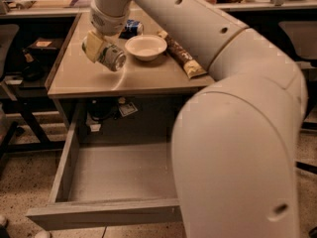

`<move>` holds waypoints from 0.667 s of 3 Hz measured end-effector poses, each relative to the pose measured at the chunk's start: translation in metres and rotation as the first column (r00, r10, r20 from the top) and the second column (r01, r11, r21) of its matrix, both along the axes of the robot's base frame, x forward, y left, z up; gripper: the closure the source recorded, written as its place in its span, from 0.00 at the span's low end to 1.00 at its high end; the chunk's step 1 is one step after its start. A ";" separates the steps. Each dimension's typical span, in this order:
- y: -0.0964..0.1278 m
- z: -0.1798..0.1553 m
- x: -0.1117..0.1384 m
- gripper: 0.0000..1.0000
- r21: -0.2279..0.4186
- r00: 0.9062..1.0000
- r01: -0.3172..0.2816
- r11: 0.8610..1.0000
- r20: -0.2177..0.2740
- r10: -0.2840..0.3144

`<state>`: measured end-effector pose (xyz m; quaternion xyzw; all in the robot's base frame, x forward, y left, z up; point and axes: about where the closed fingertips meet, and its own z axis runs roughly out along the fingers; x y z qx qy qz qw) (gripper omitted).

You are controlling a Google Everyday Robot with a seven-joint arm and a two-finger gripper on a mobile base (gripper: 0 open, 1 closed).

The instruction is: Place 7up can into top drawer

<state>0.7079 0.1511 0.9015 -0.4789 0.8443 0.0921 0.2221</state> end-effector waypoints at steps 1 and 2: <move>-0.025 0.005 -0.039 1.00 0.032 1.000 0.018 0.999 0.015 -0.019; -0.032 -0.026 -0.052 1.00 -0.015 1.000 0.008 1.000 -0.026 -0.008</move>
Offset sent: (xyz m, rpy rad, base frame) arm -0.0339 -0.0217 0.0076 0.0326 -0.0169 -0.0176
